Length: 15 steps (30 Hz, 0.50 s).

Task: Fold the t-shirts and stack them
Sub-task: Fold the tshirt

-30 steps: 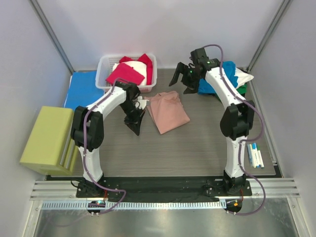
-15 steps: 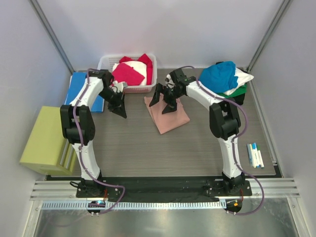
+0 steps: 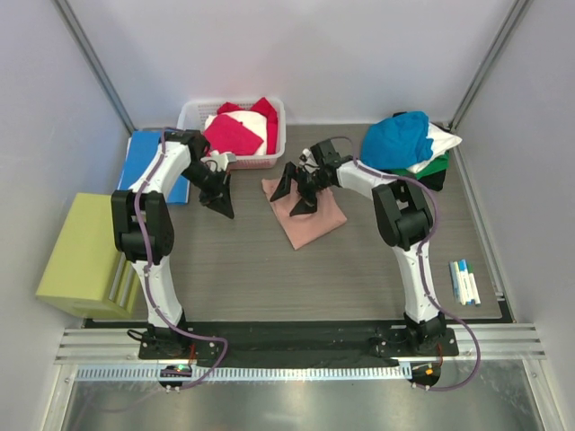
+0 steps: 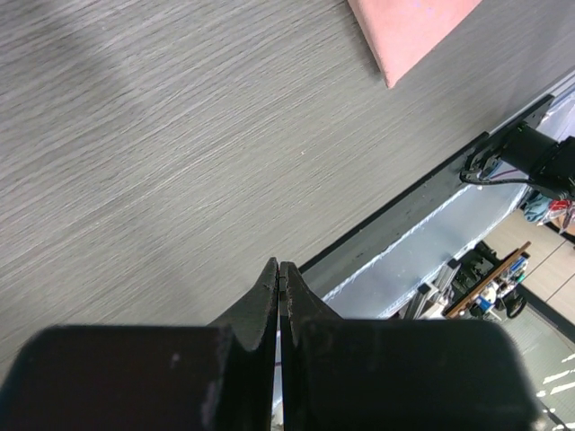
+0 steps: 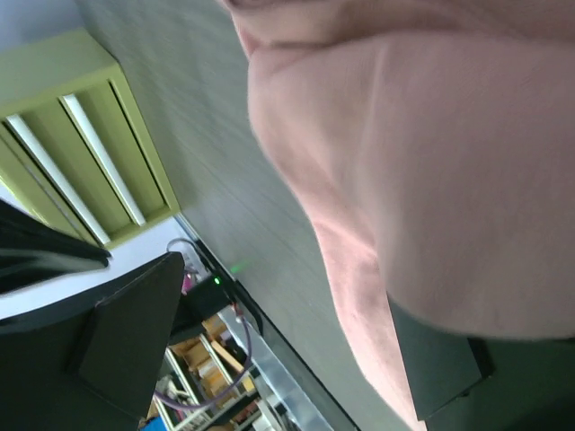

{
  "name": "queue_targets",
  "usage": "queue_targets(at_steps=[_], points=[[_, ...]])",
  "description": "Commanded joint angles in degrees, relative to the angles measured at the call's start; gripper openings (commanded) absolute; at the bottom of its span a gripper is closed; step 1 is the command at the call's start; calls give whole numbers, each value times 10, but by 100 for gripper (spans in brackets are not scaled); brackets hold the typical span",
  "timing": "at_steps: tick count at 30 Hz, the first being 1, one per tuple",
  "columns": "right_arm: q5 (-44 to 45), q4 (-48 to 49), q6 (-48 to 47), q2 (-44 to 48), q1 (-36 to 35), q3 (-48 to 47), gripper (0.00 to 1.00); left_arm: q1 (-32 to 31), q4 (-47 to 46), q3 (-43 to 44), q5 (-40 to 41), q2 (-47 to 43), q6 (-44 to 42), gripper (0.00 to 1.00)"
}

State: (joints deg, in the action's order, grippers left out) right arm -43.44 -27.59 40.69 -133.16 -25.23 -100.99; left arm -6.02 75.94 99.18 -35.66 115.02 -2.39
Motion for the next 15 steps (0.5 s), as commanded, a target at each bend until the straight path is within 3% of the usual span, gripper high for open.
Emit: queue_targets(at_steps=[1, 8, 11, 15], points=[[34, 27, 7, 54, -27, 150, 100, 0, 31, 9, -27, -14, -16, 0], [30, 119, 60, 145, -86, 308, 100, 0, 44, 17, -42, -21, -26, 0], [41, 127, 76, 182, -126, 316, 100, 0, 48, 19, -46, -23, -28, 0], [42, 117, 72, 194, -126, 269, 100, 0, 47, 21, -49, -20, -23, 0]])
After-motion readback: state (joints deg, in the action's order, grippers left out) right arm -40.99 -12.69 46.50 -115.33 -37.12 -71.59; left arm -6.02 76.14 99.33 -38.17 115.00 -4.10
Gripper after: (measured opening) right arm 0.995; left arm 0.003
